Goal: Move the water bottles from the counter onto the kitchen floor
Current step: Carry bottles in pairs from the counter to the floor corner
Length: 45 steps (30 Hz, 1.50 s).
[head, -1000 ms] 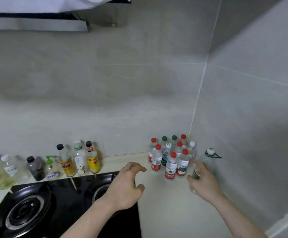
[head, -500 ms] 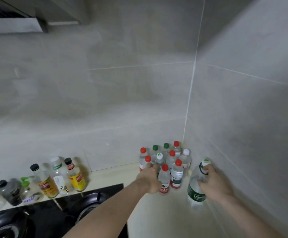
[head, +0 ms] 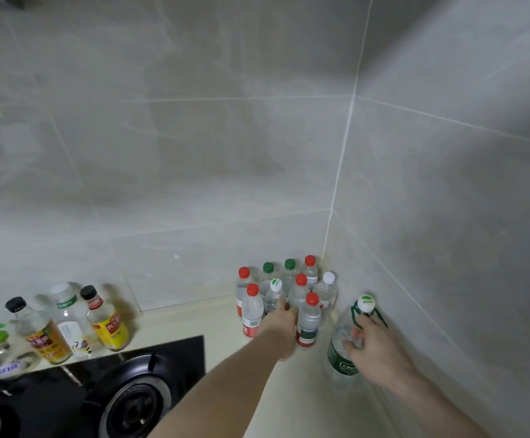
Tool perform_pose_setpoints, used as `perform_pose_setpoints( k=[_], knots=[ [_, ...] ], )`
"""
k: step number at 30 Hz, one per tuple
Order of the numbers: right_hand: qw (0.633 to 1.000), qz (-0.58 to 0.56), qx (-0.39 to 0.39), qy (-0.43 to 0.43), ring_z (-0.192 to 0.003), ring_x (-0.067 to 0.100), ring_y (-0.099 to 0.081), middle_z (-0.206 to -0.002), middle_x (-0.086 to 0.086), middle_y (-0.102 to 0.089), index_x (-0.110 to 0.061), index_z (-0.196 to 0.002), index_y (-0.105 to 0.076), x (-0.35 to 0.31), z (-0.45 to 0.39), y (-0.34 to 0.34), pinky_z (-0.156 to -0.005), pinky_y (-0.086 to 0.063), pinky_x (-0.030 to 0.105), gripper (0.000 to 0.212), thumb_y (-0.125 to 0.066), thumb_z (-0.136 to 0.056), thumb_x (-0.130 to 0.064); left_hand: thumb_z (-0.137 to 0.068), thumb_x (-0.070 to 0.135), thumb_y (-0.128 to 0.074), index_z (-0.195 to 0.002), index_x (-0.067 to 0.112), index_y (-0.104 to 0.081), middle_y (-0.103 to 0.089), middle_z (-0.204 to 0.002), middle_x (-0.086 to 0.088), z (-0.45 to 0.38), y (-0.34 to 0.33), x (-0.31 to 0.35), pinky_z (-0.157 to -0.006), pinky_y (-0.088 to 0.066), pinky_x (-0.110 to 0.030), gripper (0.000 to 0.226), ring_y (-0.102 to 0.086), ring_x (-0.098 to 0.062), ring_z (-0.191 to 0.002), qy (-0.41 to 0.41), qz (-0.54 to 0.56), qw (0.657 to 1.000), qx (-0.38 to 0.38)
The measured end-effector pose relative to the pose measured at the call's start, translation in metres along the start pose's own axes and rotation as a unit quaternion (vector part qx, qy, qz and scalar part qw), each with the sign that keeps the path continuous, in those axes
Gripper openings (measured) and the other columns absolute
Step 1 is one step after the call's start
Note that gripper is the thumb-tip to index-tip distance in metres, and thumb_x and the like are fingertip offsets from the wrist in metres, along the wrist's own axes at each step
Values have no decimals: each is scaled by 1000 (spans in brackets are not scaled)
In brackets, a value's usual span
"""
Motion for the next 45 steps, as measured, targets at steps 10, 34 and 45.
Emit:
perform_pose_setpoints(
  k=[10, 34, 45],
  knots=[
    [996, -13, -81, 26, -55, 16, -50, -50, -4, -50, -18, -60, -53, -50, 9, 20, -51, -34, 28, 24, -61, -81, -27, -86, 11, -56, -100, 23, -62, -44, -117, -4, 70, 4, -31, -86, -53, -32, 20, -60, -29, -90, 13, 115, 989, 90],
    [894, -23, -258, 366, -52, 11, -34, -54, -5, -39, -16, -61, -46, -431, 232, -74, -54, -28, 30, 40, -65, -80, -45, -87, 32, -68, -97, 39, -57, -48, -105, 18, 559, 80, -274, -85, -47, -26, 16, -54, -3, -93, 237, 218, 889, 326],
    [786, -12, -366, 499, -45, 6, -33, -49, -10, -38, -22, -58, -46, -591, 390, -160, -52, -26, 26, 42, -67, -89, -41, -85, 32, -71, -93, 39, -57, -49, -102, 22, 790, 49, -354, -84, -50, -27, 18, -54, -4, -94, 401, 197, 799, 402]
  ],
)
Point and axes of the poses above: each hand's wrist, its own z-axis away from the middle knuckle, its own y-axis out of the back of the hand, x = y × z, the point moved 4 cm from there along -z, towards the middle knuckle
